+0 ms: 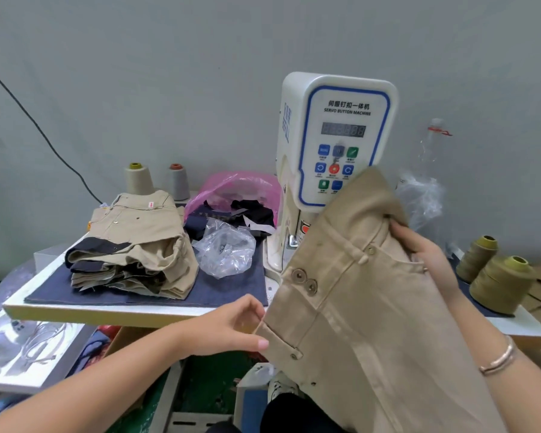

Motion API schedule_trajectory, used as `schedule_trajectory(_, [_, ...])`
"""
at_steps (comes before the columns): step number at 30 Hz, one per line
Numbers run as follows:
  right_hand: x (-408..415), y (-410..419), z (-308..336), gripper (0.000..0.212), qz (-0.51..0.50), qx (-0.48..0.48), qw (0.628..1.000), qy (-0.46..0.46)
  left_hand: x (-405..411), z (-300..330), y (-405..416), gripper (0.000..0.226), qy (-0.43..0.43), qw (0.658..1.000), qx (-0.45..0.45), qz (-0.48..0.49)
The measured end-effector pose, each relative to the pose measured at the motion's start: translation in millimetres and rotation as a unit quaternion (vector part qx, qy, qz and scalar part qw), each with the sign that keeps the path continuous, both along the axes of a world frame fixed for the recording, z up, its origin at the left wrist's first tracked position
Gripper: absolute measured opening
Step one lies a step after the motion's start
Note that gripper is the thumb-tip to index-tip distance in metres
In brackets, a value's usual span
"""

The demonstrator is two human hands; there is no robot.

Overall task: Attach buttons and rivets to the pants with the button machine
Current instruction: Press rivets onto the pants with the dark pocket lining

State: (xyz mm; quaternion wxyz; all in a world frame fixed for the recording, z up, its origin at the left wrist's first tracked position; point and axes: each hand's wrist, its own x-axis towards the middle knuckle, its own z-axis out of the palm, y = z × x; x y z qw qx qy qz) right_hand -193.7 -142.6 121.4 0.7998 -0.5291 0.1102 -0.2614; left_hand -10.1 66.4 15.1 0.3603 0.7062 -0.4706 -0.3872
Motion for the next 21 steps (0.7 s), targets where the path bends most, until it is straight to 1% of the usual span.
schedule_trajectory(1, [-5,-5,2,0.059,-0.031,-0.018,0.999,0.000,0,-4,0,0.046,0.002,1.000,0.008,-0.004])
schedule_trajectory(2, [-10,-7,4,0.063,-0.054,-0.032,0.998,0.002,-1,-8,0,0.044,0.012,1.000,0.011,-0.011])
schedule_trajectory(4, [-15,-16,0,0.065,-0.078,-0.040,0.996,0.008,-4,-13,-3,0.038,0.026,0.999,0.012,-0.018])
schedule_trajectory(5, [-17,-17,-1,0.065,-0.081,-0.047,0.996,0.014,-5,-15,-5,0.034,0.017,1.000,0.014,-0.018])
schedule_trajectory(7, [-20,-20,-4,0.055,-0.109,-0.046,0.993,0.021,-5,-18,-10,0.023,-0.033,0.999,0.019,-0.021])
schedule_trajectory(8, [-23,-24,-4,0.051,-0.117,-0.043,0.992,0.025,-4,-18,-11,0.026,-0.049,0.998,0.021,-0.020])
schedule_trajectory(9, [-27,-27,-4,0.047,-0.117,-0.048,0.992,0.027,-3,-15,-10,0.033,-0.046,0.999,0.017,-0.009])
schedule_trajectory(11, [-40,-43,-6,0.033,-0.115,0.005,0.993,0.033,3,-6,-6,0.050,-0.003,0.999,-0.016,0.049])
schedule_trajectory(12, [-50,-51,-9,0.033,-0.126,0.051,0.990,0.049,7,0,-2,0.057,0.020,0.996,-0.042,0.077])
schedule_trajectory(14, [-70,-66,-19,0.032,-0.166,0.079,0.977,0.110,17,13,3,0.068,0.062,0.990,-0.067,0.107])
schedule_trajectory(15, [-77,-73,-26,0.029,-0.189,0.077,0.969,0.137,20,19,4,0.063,0.090,0.988,-0.068,0.101])
schedule_trajectory(17, [-85,-79,-39,0.031,-0.206,0.062,0.964,0.159,21,26,1,0.032,0.136,0.981,-0.082,0.107])
schedule_trajectory(18, [-85,-80,-43,0.033,-0.216,0.040,0.961,0.167,21,29,-2,0.031,0.148,0.975,-0.095,0.136])
schedule_trajectory(20, [-85,-80,-49,0.036,-0.224,-0.005,0.956,0.190,17,33,-11,0.041,0.167,0.958,-0.121,0.199])
schedule_trajectory(21, [-84,-80,-50,0.036,-0.219,-0.021,0.954,0.204,14,36,-14,0.043,0.177,0.950,-0.132,0.220])
